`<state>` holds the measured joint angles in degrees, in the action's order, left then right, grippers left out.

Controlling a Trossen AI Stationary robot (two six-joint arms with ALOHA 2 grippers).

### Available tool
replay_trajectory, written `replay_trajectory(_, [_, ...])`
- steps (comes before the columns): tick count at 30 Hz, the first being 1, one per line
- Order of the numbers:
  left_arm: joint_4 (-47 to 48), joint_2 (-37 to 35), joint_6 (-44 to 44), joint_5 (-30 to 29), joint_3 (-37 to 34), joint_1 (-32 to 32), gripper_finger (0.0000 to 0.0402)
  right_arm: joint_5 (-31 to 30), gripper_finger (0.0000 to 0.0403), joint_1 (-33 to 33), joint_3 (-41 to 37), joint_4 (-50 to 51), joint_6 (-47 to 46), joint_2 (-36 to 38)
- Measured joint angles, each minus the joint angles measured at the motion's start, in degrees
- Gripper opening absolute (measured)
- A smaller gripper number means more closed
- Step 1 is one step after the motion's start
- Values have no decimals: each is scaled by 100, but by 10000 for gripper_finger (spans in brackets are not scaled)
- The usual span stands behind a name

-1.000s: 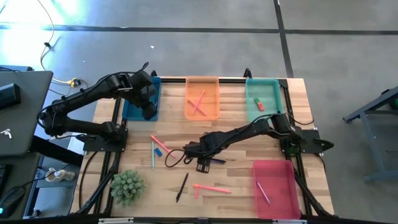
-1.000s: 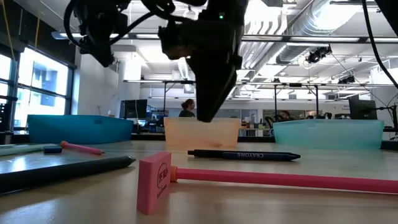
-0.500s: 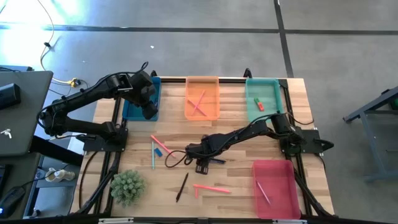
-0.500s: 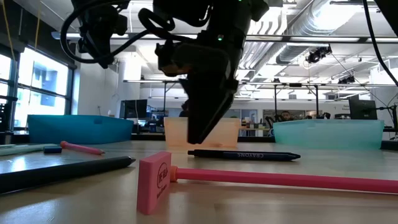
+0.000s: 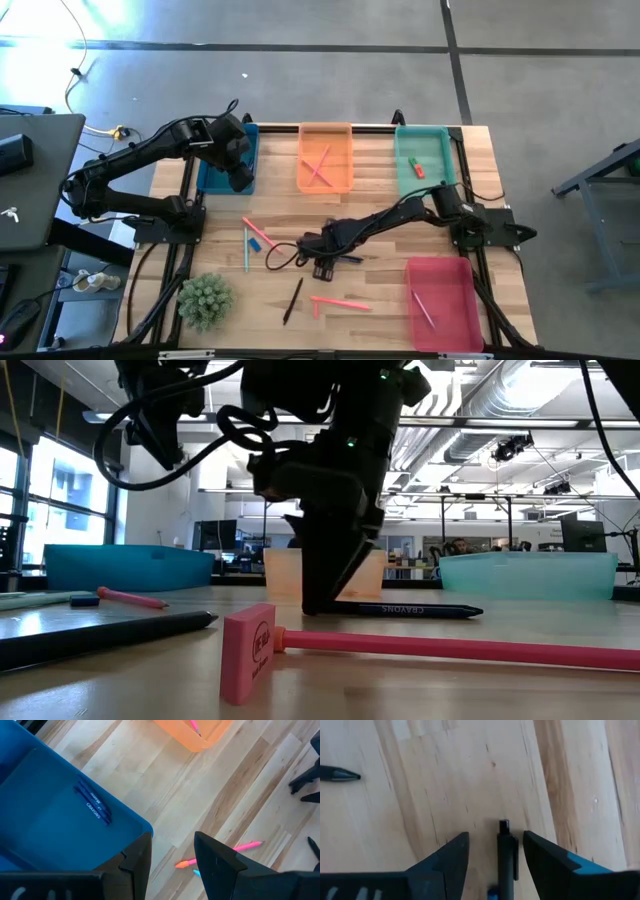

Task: Sort crayons/erasers/pens/pencils in bins
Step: Put the black pen into the pink bin

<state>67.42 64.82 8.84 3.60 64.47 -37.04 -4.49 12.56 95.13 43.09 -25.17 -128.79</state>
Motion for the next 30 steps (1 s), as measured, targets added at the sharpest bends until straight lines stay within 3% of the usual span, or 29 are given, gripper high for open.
replay_trajectory(17, [39, 0, -139, -319, 0, 0, 136, -188, 38, -73, -17, 134, -138, -15])
replay_trajectory(30, [357, 0, -210, -317, 0, 0, 136, -251, 23, -72, -28, 148, -37, 35])
